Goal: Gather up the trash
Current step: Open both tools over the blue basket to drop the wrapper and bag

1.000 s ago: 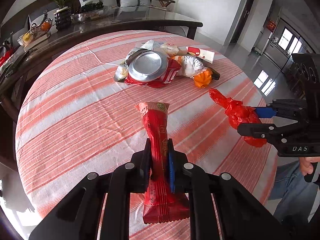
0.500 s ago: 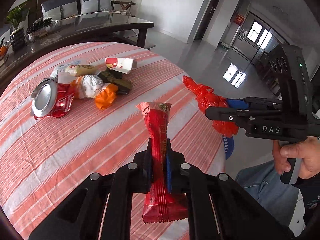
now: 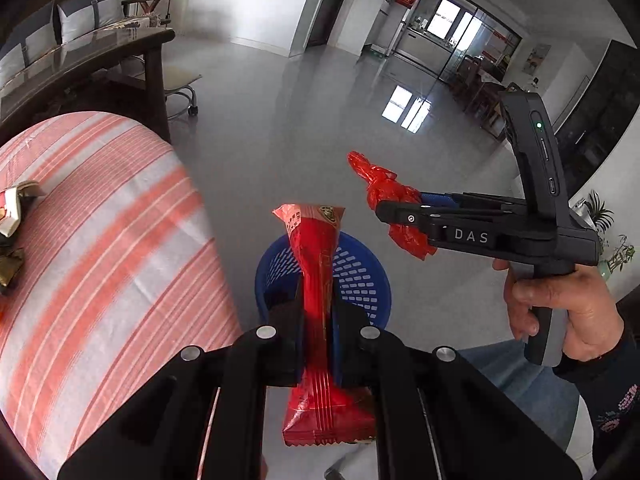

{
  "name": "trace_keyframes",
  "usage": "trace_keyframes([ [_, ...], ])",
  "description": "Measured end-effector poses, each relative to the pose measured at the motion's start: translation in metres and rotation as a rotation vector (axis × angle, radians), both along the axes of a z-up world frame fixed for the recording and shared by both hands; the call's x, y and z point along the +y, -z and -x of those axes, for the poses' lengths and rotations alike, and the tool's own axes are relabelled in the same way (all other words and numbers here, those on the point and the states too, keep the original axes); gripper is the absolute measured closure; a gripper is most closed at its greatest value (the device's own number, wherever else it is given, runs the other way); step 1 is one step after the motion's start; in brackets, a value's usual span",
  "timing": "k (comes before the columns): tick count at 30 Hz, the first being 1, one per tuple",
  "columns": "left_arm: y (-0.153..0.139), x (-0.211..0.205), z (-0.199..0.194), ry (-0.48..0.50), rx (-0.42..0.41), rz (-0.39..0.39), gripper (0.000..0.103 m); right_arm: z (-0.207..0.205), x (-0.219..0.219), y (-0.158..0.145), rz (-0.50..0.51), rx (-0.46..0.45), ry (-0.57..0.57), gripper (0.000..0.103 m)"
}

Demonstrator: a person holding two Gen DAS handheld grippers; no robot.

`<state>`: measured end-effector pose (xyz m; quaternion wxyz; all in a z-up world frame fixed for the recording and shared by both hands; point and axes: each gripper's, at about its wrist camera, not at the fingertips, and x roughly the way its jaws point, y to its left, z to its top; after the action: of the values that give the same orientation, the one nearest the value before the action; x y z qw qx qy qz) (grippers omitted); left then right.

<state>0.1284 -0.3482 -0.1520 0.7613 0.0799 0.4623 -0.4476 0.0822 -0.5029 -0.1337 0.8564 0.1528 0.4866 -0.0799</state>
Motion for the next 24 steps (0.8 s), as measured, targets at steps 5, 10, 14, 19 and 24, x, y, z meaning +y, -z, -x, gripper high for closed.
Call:
trace_keyframes([
  [5, 0.041, -0.054, 0.001, 0.033, 0.048, -0.034, 0.094, 0.008, -0.039, 0.035, -0.045, 0.028, 0.071, 0.059],
  [10, 0.077, -0.089, -0.006, 0.041, 0.078, -0.056, 0.094, 0.014, -0.062, 0.055, -0.095, 0.030, 0.113, 0.059],
  [14, 0.098, -0.105, -0.015, 0.037, 0.093, -0.075, 0.094, 0.012, -0.071, 0.060, -0.102, 0.031, 0.118, 0.059],
  [19, 0.113, -0.117, -0.023, 0.039, 0.101, -0.096, 0.094, 0.011, -0.080, 0.066, -0.128, 0.034, 0.131, 0.059],
  [24, 0.125, -0.129, -0.026, 0.040, 0.084, -0.109, 0.066, 0.009, -0.089, 0.069, -0.148, 0.020, 0.158, 0.046],
])
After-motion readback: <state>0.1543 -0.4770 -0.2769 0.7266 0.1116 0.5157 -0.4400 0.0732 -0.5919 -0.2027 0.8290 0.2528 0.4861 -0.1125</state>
